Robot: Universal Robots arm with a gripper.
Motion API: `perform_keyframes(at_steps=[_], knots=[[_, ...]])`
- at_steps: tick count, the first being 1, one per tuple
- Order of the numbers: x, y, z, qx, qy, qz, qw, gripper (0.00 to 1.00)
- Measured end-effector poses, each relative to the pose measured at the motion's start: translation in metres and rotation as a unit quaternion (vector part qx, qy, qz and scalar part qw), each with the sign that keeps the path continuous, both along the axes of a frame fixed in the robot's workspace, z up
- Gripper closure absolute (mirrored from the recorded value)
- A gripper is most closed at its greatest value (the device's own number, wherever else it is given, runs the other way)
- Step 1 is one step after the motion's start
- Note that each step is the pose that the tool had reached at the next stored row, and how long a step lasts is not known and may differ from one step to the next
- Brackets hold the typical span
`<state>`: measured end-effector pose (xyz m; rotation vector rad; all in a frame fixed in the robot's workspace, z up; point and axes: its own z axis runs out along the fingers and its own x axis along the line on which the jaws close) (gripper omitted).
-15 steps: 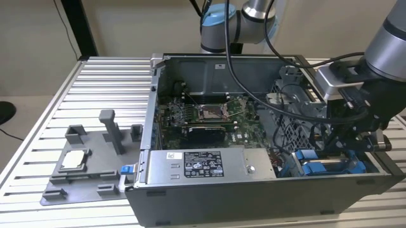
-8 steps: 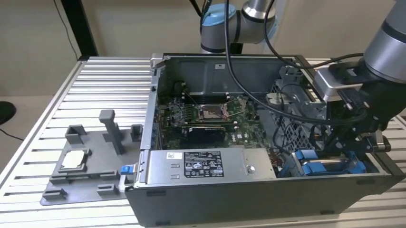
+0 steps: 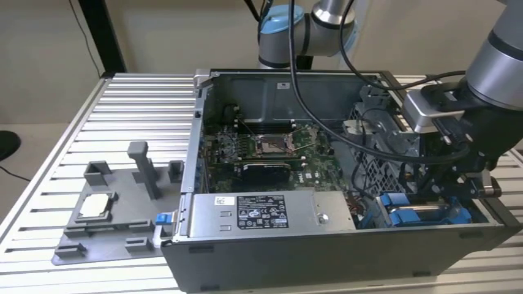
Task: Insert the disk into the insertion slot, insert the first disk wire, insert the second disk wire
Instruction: 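Insert the second disk wire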
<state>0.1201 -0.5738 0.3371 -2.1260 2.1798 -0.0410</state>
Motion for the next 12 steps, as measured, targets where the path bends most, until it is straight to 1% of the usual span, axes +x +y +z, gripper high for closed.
perform_keyframes(at_steps=[5,8,11,12], knots=[[0.0000,0.0000,-0.0008,0.0004,-0.0001,0.000,1.00000,1.00],[0.0000,0.0001,-0.0038,-0.0005,-0.0001,0.000,1.00000,1.00],[0.0000,0.0001,-0.0049,0.0003,-0.0001,0.000,1.00000,1.00],[-0.0001,0.0001,-0.0051,0.0006,0.0000,0.000,1.00000,0.00]])
